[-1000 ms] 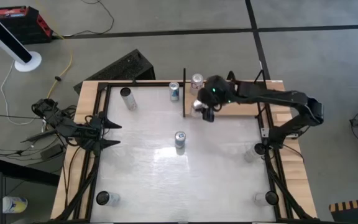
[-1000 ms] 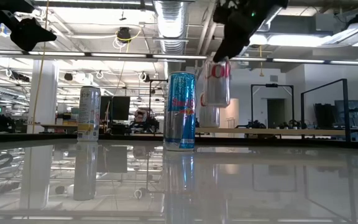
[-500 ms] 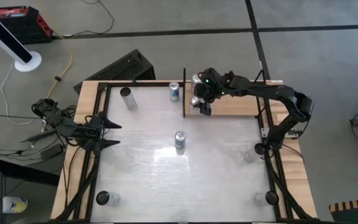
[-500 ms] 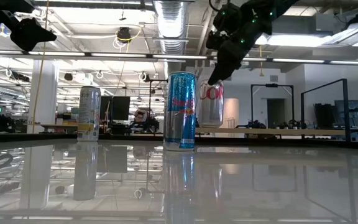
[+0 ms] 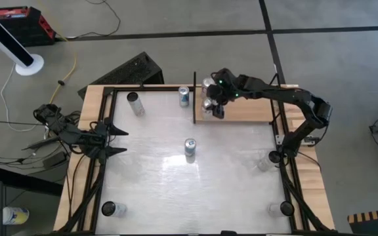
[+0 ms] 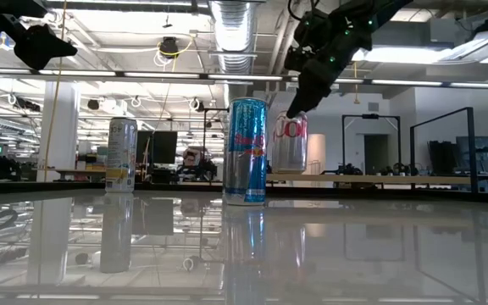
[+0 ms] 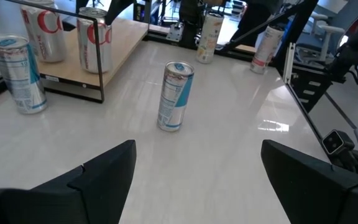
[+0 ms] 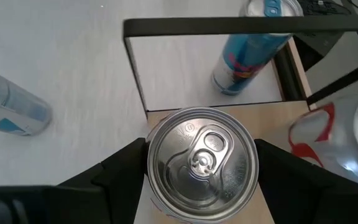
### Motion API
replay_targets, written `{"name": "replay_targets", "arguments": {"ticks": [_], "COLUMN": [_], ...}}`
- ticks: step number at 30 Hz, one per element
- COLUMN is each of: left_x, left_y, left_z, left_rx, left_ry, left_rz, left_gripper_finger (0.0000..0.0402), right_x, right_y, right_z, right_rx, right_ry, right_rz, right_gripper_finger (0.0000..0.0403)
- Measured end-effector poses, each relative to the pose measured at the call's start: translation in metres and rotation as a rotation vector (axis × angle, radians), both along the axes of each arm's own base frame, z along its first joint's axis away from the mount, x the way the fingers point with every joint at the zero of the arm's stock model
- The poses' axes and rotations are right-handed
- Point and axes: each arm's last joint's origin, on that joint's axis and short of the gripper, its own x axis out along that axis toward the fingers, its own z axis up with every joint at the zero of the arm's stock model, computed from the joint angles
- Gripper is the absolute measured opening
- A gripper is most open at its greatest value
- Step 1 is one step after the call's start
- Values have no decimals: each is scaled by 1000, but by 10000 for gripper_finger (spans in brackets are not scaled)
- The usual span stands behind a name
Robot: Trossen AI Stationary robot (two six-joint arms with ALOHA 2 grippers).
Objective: Place canned beverage on shelf
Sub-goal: Put the silver can on the shelf
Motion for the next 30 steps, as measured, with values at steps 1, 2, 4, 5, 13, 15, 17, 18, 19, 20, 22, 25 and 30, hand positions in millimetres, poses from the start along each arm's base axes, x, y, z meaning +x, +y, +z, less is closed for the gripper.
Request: {"name": "replay_targets", "arguments": {"ticks": [1, 2, 4, 5, 13, 15, 17, 18, 19, 20, 22, 25, 30], "left_x": [0, 0, 0, 0, 0, 0, 0, 0, 0, 0, 0, 0, 0], "left_y": [0, 0, 0, 0, 0, 0, 0, 0, 0, 0, 0, 0, 0], "left_z": [0, 0, 0, 0, 0, 0, 0, 0, 0, 0, 0, 0, 0], "left_rx": [0, 0, 0, 0, 0, 4, 4, 4, 4, 5, 4, 5, 5], "left_ry": [0, 0, 0, 0, 0, 0, 0, 0, 0, 0, 0, 1, 1], "left_rz": [0, 0, 0, 0, 0, -1, -1, -1, -1, -1, -1, -2, -2], "left_gripper_finger": [330, 330, 330, 330, 330, 330, 330, 330, 330, 330, 330, 330, 330], "right_x": [0, 0, 0, -1, -2, -3, -3, -3, -3, -3, -3, -3, -3], "right_y": [0, 0, 1, 1, 1, 0, 0, 0, 0, 0, 0, 0, -1], "right_z": [0, 0, 0, 0, -1, -1, -1, -1, -1, -1, -1, -1, -1], "right_rx": [2, 3, 7, 8, 19, 25, 31, 31, 31, 31, 30, 28, 6], "right_ry": [0, 1, 7, 9, 19, 18, 17, 17, 18, 19, 20, 21, 32], "right_rz": [-1, -1, 0, 0, -9, -19, -26, -26, -27, -29, -31, -34, -55], "right_gripper_finger": [291, 291, 291, 291, 301, 311, 321, 325, 329, 332, 335, 335, 333]}}
